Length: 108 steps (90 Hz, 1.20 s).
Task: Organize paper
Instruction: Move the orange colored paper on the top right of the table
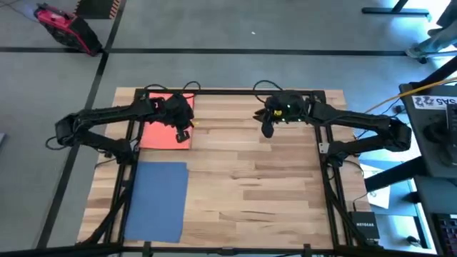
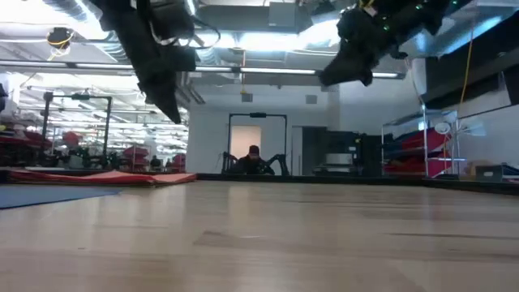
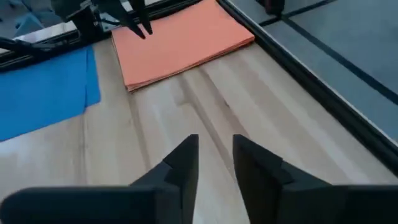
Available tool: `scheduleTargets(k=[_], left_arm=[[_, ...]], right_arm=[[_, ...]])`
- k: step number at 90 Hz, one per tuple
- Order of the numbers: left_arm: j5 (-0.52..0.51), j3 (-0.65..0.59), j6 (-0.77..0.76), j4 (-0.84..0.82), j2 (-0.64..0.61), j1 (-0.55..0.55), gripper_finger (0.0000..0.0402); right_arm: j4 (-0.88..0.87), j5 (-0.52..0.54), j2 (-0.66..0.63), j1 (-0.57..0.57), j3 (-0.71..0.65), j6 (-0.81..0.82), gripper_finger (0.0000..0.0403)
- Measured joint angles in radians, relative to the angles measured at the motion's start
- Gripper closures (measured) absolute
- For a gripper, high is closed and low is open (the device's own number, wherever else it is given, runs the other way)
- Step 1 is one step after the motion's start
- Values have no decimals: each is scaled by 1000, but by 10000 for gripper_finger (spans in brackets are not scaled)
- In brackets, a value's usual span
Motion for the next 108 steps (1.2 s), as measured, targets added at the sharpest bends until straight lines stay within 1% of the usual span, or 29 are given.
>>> scheduleTargets(k=[11, 22, 30, 41, 51, 59, 67, 78, 83, 92, 108], left_arm=[[0, -1, 25, 1, 57, 1, 310], [0, -1, -13, -24, 112, -14, 281], [0, -2, -19, -69, 138, -44, 262], [1, -2, -25, -117, 144, -102, 241], [1, -3, -25, -125, 145, -152, 225], [0, -13, -22, -119, 145, -187, 216], [-1, -49, -13, -108, 145, -213, 209], [-45, -116, -13, -62, 145, -241, 203], [-82, -141, -13, -21, 145, -251, 200], [-130, -170, -15, 47, 145, -256, 198], [-132, -212, -10, 81, 145, -251, 197]], right_arm=[[1, 1, 15, 0, 12, 0, 304], [-31, 0, 22, 0, 12, 0, 304], [-67, 0, 22, 0, 12, 0, 304], [-105, 0, 22, 0, 12, -1, 304], [-122, 0, 22, 0, 12, -1, 304], [-123, 0, 22, 0, 12, -1, 304], [-125, 0, 22, 0, 12, -2, 304], [-127, 0, 22, 0, 12, -2, 304], [-127, 0, 22, 0, 12, -2, 304], [-127, 0, 22, 0, 12, -2, 304], [-126, 0, 22, 0, 12, -2, 304]])
